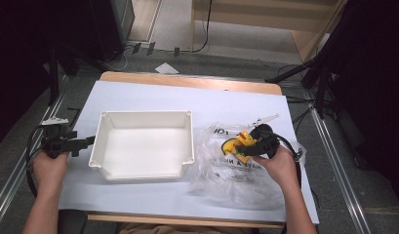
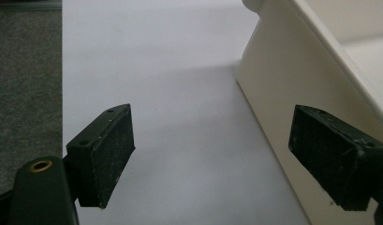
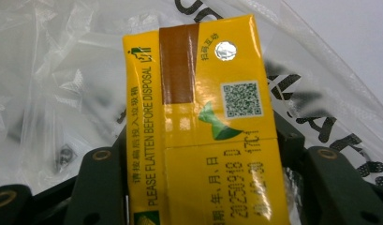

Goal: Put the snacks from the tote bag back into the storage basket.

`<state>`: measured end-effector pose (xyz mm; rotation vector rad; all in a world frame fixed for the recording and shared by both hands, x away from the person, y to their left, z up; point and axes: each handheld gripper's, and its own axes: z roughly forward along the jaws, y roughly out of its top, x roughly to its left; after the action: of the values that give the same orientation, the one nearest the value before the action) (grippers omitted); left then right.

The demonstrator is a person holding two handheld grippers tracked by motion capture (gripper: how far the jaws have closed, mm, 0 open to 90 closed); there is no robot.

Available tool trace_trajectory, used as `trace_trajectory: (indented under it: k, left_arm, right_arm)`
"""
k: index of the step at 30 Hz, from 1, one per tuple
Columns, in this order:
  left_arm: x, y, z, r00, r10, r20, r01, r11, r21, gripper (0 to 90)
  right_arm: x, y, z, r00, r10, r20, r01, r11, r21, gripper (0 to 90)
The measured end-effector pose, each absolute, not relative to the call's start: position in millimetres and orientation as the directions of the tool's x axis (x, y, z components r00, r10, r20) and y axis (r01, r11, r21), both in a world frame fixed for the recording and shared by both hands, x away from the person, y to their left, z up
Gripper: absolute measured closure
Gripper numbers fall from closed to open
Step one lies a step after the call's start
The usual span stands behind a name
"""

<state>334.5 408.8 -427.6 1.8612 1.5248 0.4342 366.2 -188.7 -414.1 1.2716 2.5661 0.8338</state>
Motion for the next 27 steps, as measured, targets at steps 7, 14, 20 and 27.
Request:
trace_trajectory:
  k: [7,14,20,27]
  left_arm:
    - [334.6,408.5,-427.6,0.258,0.953,-0.162,0.727,-0.081,0.682,15.5]
    - [334.9,408.4,-427.6,0.258,0.952,-0.162,0.726,-0.081,0.683,15.5]
    - [334.9,408.3,-427.5,0.258,0.953,-0.161,0.726,-0.081,0.683,15.5]
    - [334.9,408.3,-427.5,0.258,0.952,-0.162,0.727,-0.081,0.682,15.5]
  right_arm:
    - [364.5,-185.9,-413.1,-0.645,0.762,0.057,0.661,0.518,0.543,49.7]
    - [363.7,-184.4,-411.8,-0.659,0.752,0.028,0.643,0.543,0.541,50.9]
    - [363.6,-183.9,-411.3,-0.662,0.749,0.028,0.639,0.544,0.543,51.1]
    - [364.2,-181.8,-410.2,-0.676,0.737,0.020,0.622,0.555,0.552,51.7]
